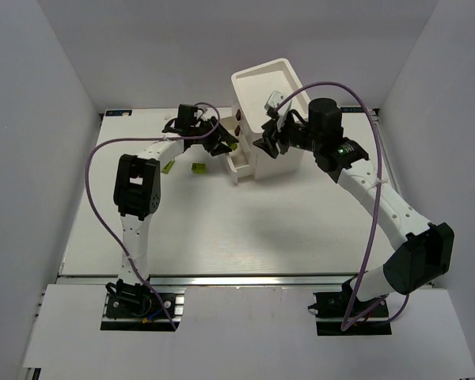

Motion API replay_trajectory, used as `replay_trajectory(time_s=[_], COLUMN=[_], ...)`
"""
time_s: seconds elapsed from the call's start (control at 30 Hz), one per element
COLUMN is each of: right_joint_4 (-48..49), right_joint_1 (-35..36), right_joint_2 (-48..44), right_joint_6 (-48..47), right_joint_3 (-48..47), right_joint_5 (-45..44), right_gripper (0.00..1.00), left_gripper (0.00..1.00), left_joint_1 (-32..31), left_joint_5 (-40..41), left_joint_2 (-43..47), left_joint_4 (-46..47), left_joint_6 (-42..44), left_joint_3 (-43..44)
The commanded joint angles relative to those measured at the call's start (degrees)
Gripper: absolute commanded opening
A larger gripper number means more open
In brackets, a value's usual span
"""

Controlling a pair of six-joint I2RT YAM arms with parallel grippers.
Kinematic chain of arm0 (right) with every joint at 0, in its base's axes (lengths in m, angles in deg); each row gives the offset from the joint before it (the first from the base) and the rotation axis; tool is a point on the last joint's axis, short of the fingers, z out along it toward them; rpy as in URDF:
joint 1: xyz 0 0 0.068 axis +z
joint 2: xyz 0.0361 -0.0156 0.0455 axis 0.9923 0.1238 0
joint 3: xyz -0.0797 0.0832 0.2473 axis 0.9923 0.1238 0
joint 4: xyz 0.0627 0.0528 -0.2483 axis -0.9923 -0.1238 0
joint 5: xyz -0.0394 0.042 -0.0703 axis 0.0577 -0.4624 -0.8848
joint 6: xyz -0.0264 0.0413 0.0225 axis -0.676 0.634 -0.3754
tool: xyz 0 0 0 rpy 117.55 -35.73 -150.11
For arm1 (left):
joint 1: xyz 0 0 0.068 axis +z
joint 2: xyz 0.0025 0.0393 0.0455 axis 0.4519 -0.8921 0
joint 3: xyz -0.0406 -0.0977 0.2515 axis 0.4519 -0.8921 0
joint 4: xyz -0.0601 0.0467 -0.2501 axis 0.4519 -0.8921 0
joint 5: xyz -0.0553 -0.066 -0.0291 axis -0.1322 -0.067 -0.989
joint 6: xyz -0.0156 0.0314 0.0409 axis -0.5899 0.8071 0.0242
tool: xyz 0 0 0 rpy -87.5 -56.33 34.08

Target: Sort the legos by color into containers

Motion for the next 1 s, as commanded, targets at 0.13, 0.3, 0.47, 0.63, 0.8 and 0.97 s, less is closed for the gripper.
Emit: replay_trajectory(time_s=[0.13,0.3,0.47,0.63,0.8,0.97], right_joint_4=[2.5,1.9,2.0,2.3,2.3,2.3], right_joint_1=[-0.6,-0.7,-0.7,-0.7,-0.8,-0.8], right_joint_2=[-1.5,-1.4,-1.7,-1.1,-0.6,-0.8], right_joint_6=[0.6,0.4,0.4,0.9,0.8,0.7], right_joint_3=[0.1,0.0,1.0,1.4,1.0,1.8], right_joint_5=[1.0,1.1,0.9,1.6,1.8,1.5], right_gripper=[0.60,0.60,0.60,0.60,0.60,0.60], left_gripper=[0.71,0.42,0.10,0.59,0.88,0.92], left_joint_1=[-1.1,0.0,0.5,0.5,0.5,0.5], left_joint_5=[-2.5,3.3,22.6,30.3,33.3,34.8], left_joint_2=[2.2,5.8,10.8,15.1,13.7,9.1], left_joint_4=[0.6,-7.9,-28.8,-32.1,-34.3,-36.4], left_joint_6=[0.7,5.1,14.6,11.2,3.0,-4.5], left_joint_3=[7.2,7.4,7.0,-1.2,-3.6,-1.2])
